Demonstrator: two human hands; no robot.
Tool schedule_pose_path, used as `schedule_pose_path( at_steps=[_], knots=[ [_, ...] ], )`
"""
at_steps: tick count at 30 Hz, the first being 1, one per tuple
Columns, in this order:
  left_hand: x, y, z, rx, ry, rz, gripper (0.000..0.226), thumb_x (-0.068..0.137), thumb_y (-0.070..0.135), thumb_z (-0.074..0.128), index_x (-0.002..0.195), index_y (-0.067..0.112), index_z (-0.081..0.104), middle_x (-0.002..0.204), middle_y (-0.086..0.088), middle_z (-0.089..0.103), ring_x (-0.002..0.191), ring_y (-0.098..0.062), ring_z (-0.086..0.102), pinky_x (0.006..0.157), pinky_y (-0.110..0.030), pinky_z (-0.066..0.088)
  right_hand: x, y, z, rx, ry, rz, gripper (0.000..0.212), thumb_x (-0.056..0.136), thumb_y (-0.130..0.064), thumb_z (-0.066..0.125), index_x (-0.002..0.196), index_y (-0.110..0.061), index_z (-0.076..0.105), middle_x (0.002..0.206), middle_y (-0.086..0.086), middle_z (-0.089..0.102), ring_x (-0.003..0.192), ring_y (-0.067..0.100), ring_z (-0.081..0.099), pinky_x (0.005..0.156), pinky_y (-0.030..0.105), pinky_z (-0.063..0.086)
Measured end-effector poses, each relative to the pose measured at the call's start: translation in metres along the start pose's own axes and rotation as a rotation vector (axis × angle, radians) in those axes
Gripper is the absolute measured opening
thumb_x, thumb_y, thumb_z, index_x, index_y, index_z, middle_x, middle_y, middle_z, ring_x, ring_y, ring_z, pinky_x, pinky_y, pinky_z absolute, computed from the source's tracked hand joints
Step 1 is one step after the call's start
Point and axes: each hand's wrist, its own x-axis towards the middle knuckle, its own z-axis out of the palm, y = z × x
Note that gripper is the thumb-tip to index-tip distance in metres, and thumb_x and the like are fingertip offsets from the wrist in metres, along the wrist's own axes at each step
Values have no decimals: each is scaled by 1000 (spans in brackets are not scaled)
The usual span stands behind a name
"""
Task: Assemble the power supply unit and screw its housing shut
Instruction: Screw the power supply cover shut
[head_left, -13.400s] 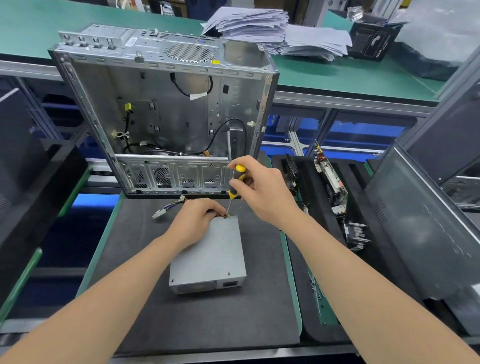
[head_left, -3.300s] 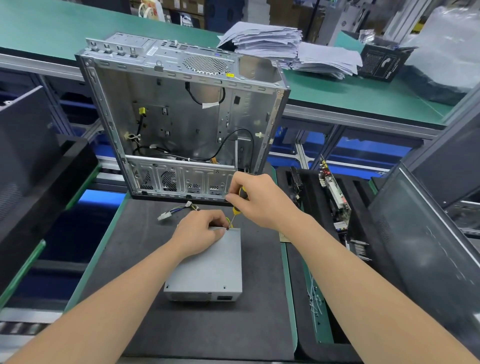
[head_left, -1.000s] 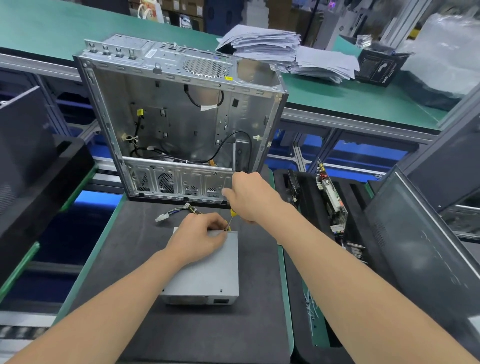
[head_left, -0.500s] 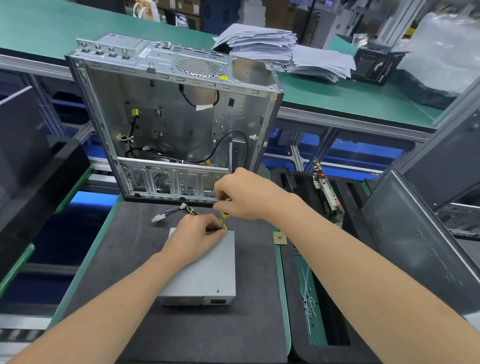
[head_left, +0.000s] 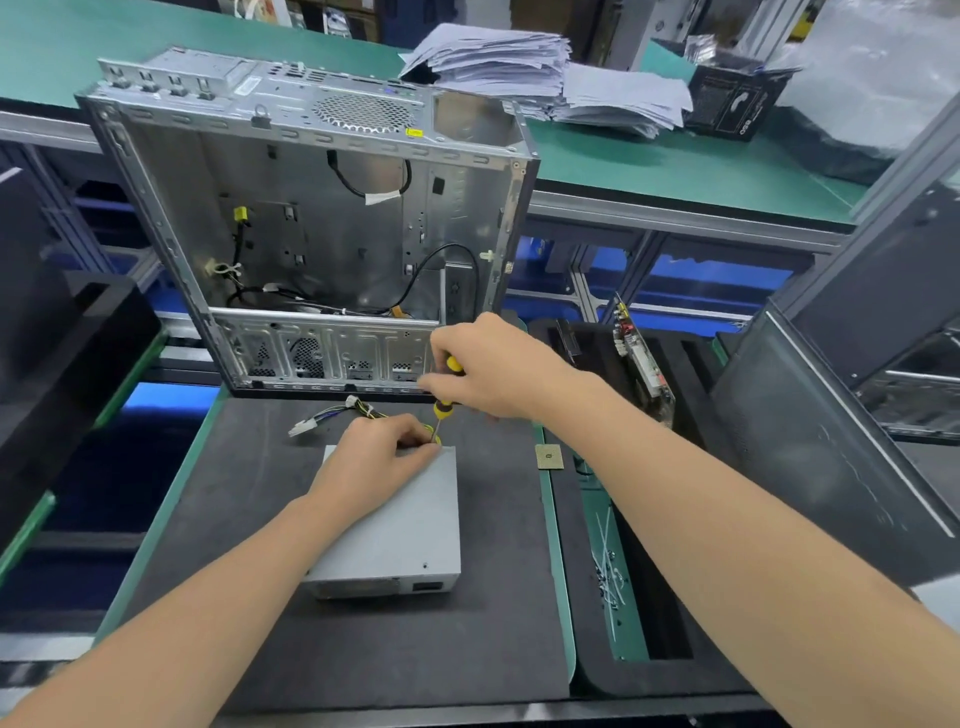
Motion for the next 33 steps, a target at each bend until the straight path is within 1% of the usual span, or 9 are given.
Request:
schedule_pose_path(
  at_steps=[4, 8, 11, 17, 20, 23, 28, 30, 33],
  knots=[
    [-1, 3, -1, 13, 6, 8, 6, 89, 28, 80, 91, 22, 79, 83, 17, 76, 85, 2, 70, 84, -20, 52, -7, 7, 1, 16, 78, 57, 36, 99, -50, 62, 79, -24, 50, 73, -2, 55, 67, 16, 57, 55, 32, 40],
    [0, 7, -3, 61, 5, 22, 6, 92, 27, 78, 92, 22, 80, 82, 16, 76, 82, 1, 69, 80, -20, 51, -22, 25, -7, 127, 216, 89, 34, 101, -47, 60, 87, -16, 58, 65, -7, 62, 57, 4, 56, 59, 35, 54],
    [0, 10, -3, 93, 5, 5, 7, 93, 27, 76, 91, 21, 79, 81, 14, 75, 80, -1, 69, 76, -22, 49, -34, 42, -12, 143, 263, 138, 33, 102, -47, 58, 87, -18, 58, 62, -8, 61, 64, 1, 54, 62, 35, 51],
    [6, 21, 0, 169, 44, -121, 11, 89, 34, 78, 79, 31, 76, 70, 21, 70, 73, 9, 65, 68, -20, 47, -67, 83, -14, 229, 319, 284, 28, 102, -43, 58, 87, -19, 57, 78, 1, 68, 76, 23, 67, 70, 47, 62],
    [9, 33, 8, 350, 81, -100, 12, 91, 36, 76, 80, 31, 75, 70, 16, 68, 73, -7, 65, 73, -30, 44, -86, 107, -6, 312, 343, 378, 26, 100, -36, 62, 85, -16, 57, 69, -1, 70, 53, 15, 70, 59, 42, 63],
    [11, 57, 26, 477, 98, 69, 5, 93, 25, 74, 89, 23, 76, 81, 5, 69, 84, -28, 65, 81, -42, 48, -106, 131, 11, 442, 318, 457, 20, 98, -24, 63, 88, -7, 57, 59, -11, 70, 49, 16, 71, 57, 45, 63],
    [6, 98, 89, 279, -133, 254, 23, 98, 4, 59, 109, 20, 72, 104, 6, 68, 101, -19, 62, 92, -36, 49, -144, 174, 51, 575, 268, 562, 23, 95, -26, 71, 86, -9, 57, 63, 0, 75, 56, 12, 74, 70, 43, 65],
    [3, 109, 120, 251, -264, 282, 22, 98, 7, 59, 110, 21, 71, 106, 8, 68, 105, -16, 61, 93, -30, 47, -160, 189, 73, 644, 254, 572, 21, 97, -22, 72, 89, -9, 57, 71, 2, 76, 63, 9, 76, 75, 42, 65],
    [6, 117, 166, 324, -429, 345, 18, 98, 16, 62, 111, 21, 72, 109, 5, 69, 108, -18, 61, 100, -35, 45, -181, 207, 103, 699, 203, 549, 12, 100, -16, 67, 103, -16, 56, 90, 2, 71, 76, 12, 77, 82, 46, 63]
  ],
)
